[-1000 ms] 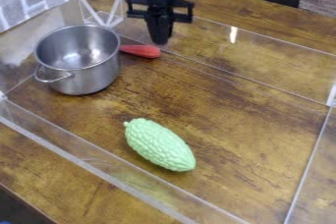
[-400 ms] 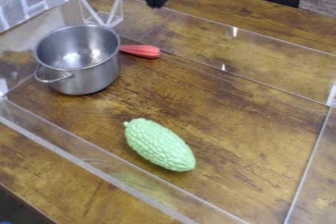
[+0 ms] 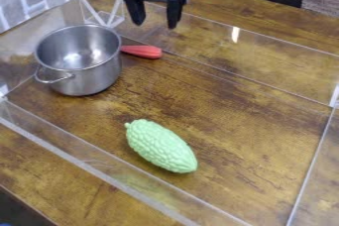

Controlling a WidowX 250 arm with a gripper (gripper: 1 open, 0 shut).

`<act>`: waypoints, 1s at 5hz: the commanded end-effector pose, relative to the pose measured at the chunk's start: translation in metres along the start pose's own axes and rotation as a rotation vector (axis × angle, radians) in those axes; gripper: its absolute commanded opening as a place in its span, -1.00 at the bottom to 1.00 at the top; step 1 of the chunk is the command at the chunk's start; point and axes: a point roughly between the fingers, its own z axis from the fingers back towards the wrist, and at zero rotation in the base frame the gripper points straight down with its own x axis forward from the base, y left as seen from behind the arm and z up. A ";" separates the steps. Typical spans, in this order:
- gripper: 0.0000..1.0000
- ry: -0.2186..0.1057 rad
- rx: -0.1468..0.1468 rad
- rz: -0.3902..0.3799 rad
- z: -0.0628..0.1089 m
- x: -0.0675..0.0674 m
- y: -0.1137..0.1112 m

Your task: Move the orange spoon to the left

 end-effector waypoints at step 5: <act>-1.00 -0.045 -0.004 0.055 -0.024 0.008 0.023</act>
